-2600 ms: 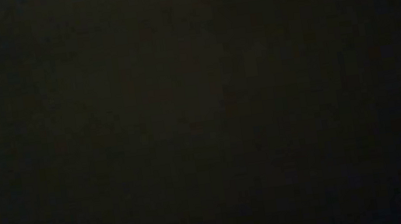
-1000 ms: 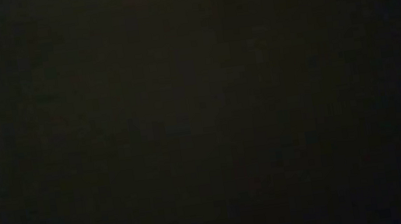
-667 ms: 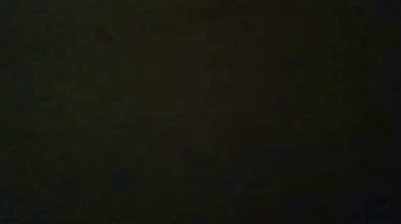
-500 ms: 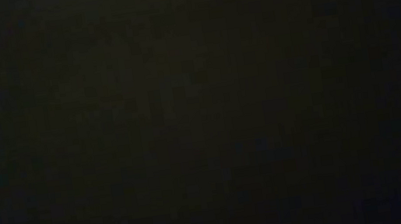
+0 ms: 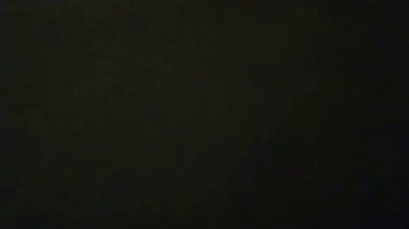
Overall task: Sort clothes
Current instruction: Put the white shirt into the blue laundry bin
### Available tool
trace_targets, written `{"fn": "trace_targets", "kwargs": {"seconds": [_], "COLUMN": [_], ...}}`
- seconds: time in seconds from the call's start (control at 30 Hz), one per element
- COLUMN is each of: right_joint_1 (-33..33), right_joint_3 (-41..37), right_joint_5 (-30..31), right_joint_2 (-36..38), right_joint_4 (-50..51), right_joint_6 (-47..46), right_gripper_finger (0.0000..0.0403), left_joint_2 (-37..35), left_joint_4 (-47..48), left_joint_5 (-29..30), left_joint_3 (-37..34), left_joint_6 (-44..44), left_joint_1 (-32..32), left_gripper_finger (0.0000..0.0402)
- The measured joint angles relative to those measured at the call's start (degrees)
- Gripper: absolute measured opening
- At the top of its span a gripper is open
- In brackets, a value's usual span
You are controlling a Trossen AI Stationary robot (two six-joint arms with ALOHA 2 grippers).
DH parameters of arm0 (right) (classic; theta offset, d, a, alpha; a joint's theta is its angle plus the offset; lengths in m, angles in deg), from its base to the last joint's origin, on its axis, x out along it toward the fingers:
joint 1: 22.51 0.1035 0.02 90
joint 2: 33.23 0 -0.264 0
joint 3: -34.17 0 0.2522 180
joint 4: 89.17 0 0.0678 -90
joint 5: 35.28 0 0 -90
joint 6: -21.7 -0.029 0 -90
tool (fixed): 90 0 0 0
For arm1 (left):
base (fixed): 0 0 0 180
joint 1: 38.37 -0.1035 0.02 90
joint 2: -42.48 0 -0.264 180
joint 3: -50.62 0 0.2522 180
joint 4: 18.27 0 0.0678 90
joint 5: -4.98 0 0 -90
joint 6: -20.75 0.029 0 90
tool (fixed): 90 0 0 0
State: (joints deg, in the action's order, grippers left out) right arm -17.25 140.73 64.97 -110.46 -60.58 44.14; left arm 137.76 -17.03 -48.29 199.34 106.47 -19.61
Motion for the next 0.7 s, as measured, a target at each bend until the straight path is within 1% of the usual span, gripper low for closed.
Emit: {"fn": "trace_targets", "kwargs": {"seconds": [0.17, 0.23, 0.3, 0.37, 0.43, 0.57, 0.7], "right_joint_1": [0.0, 0.0, 0.0, -0.1, 0.0, -0.4, -1.6], "right_joint_3": [0.7, 0.9, 0.9, 0.9, 0.8, 2.0, 5.0], "right_joint_5": [-0.1, -0.3, -1.5, -4.3, -6.4, -6.8, -6.7], "right_joint_2": [-1.0, -1.4, -1.8, -2.6, -3.7, -6.1, -9.5], "right_joint_4": [0.5, -0.1, 0.3, 0.0, -0.2, -1.6, -2.0], "right_joint_6": [-3.5, -3.8, -3.9, -4.0, -4.3, -6.0, -6.2], "right_gripper_finger": [0.0295, 0.0327, 0.0349, 0.036, 0.0362, 0.0364, 0.0364], "left_joint_2": [0.3, 0.3, 0.3, 0.3, 0.4, 0.6, 0.6], "left_joint_4": [0.0, 0.0, 0.0, 0.0, -0.1, 0.0, -0.1], "left_joint_5": [0.0, 0.0, 0.0, 0.0, 0.1, -0.4, -3.3], "left_joint_3": [0.0, 0.0, 0.0, 0.0, 0.0, -0.1, -0.1], "left_joint_6": [0.7, 0.6, 0.4, 0.2, 0.1, -1.7, -6.6], "left_joint_1": [-0.1, -0.1, -0.2, -0.3, -0.6, -0.8, -0.9], "left_gripper_finger": [0.0, 0.0, 0.0, 0.0, 0.0, 0.0, 0.0]}}
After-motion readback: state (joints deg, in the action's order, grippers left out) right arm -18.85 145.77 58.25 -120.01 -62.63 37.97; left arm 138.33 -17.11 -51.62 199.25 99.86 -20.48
